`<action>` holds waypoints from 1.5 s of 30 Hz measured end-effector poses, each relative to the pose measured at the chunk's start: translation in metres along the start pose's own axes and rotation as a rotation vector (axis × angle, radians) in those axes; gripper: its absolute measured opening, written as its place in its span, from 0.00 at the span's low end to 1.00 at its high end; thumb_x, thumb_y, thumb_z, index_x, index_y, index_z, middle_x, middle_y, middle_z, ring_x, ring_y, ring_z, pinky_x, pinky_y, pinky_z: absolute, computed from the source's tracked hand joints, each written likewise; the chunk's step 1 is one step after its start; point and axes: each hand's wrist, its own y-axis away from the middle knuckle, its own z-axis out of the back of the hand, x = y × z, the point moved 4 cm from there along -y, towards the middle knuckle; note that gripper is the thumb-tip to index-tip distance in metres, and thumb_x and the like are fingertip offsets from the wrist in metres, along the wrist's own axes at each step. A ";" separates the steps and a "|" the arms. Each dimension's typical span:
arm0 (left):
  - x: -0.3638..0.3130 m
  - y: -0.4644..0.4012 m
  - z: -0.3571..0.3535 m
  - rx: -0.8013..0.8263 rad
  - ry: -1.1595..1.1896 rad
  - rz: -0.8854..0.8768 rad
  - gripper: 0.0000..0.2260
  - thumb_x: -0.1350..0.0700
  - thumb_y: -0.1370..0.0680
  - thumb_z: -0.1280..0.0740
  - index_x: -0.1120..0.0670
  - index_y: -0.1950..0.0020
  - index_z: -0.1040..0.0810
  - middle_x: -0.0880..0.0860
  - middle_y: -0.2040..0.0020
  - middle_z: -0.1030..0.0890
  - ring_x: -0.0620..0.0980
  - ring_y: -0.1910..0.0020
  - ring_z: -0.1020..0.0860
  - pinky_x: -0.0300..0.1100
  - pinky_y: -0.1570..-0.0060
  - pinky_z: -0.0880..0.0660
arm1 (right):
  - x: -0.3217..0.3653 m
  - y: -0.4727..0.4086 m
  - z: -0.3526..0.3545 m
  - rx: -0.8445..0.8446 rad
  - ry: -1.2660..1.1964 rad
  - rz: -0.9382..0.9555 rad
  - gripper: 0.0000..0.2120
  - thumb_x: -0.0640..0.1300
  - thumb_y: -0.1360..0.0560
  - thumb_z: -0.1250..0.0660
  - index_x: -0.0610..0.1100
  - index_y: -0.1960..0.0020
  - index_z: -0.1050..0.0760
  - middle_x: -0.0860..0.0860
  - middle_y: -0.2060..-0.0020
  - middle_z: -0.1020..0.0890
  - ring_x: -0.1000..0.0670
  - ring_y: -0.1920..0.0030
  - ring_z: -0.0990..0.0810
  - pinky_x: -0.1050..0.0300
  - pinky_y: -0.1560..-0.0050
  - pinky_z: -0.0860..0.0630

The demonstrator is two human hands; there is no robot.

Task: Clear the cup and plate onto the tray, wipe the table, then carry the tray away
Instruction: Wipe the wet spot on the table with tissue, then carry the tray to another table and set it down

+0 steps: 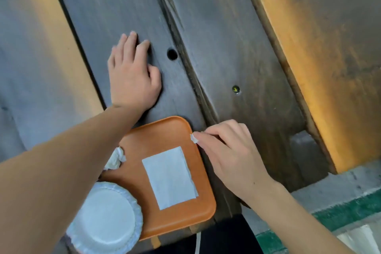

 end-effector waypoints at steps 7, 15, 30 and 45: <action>0.002 -0.001 0.004 0.062 0.019 -0.024 0.25 0.53 0.22 0.43 0.56 0.25 0.27 0.58 0.20 0.34 0.59 0.19 0.39 0.55 0.20 0.45 | 0.035 -0.039 -0.048 0.084 0.064 0.217 0.06 0.36 0.23 0.31 0.44 0.53 0.16 0.50 0.58 0.17 0.42 0.57 0.21 0.50 0.58 0.32; 0.012 -0.005 0.041 0.299 0.172 0.003 0.25 0.54 0.19 0.40 0.53 0.21 0.35 0.56 0.19 0.38 0.58 0.19 0.42 0.52 0.22 0.42 | 0.036 -0.044 -0.039 0.189 0.061 0.104 0.10 0.49 0.22 0.32 0.46 0.44 0.18 0.50 0.48 0.20 0.48 0.48 0.23 0.51 0.47 0.29; 0.155 0.340 0.105 -0.279 0.469 1.032 0.10 0.60 0.19 0.34 0.52 0.38 0.21 0.49 0.45 0.20 0.46 0.50 0.20 0.19 0.48 0.31 | 0.053 0.061 -0.054 -0.150 -0.231 -0.839 0.20 0.38 0.23 0.35 0.53 0.35 0.35 0.57 0.42 0.29 0.62 0.44 0.26 0.63 0.49 0.28; 0.136 0.286 0.084 -0.091 0.723 1.026 0.05 0.56 0.16 0.37 0.51 0.47 0.22 0.50 0.55 0.20 0.43 0.56 0.22 0.38 0.59 0.31 | 0.055 0.064 -0.054 -0.131 -0.267 -0.901 0.21 0.36 0.24 0.34 0.55 0.40 0.35 0.56 0.47 0.26 0.59 0.48 0.24 0.66 0.53 0.29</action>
